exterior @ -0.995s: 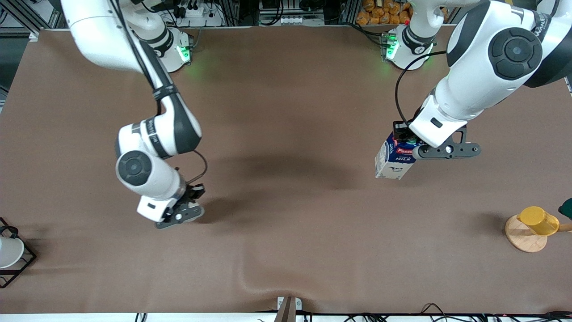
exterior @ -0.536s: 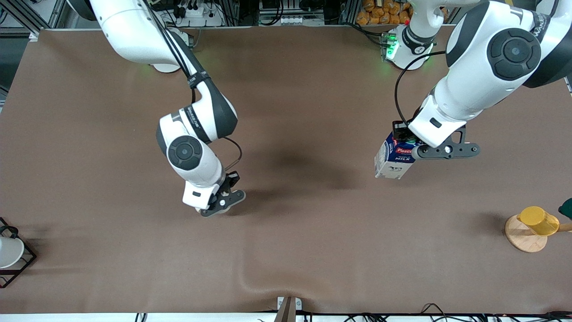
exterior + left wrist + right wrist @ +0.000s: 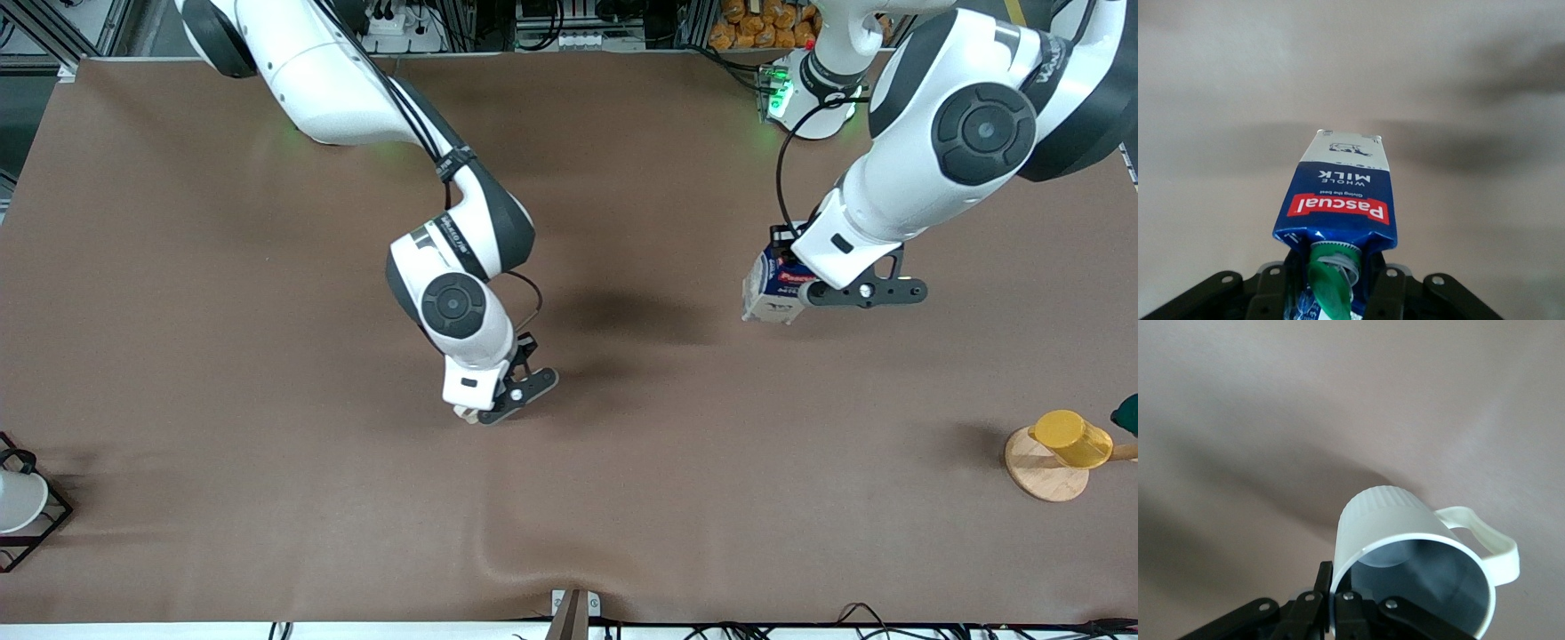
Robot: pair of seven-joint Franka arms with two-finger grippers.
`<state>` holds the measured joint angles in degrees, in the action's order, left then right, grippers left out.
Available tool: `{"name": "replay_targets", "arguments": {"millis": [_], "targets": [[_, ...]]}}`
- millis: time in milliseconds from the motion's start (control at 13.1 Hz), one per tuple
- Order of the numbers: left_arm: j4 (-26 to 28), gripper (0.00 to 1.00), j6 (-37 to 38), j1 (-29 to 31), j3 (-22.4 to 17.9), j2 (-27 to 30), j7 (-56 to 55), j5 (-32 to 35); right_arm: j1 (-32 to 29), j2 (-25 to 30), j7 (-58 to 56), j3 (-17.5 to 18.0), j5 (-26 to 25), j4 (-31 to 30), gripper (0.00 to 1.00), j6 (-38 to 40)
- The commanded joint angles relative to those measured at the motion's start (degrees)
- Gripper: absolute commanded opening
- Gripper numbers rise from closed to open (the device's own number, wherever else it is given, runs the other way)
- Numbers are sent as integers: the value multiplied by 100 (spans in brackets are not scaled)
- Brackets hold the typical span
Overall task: Place milk next to cup
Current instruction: 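Move the mug toward the milk with the right gripper and set it down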
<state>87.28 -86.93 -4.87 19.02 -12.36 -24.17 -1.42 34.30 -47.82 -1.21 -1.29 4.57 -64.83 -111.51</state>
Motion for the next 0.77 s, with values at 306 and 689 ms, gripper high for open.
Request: {"name": "replay_targets", "arguments": {"millis": [306, 689], "targets": [[-115, 36, 220, -128, -3, -222, -26, -333, 454, -614, 25, 50, 9, 612, 0, -459], [-106, 36, 220, -216, -3, -240, -70, -341, 806, -719, 34, -46, -279, 585, 0, -574]]}}
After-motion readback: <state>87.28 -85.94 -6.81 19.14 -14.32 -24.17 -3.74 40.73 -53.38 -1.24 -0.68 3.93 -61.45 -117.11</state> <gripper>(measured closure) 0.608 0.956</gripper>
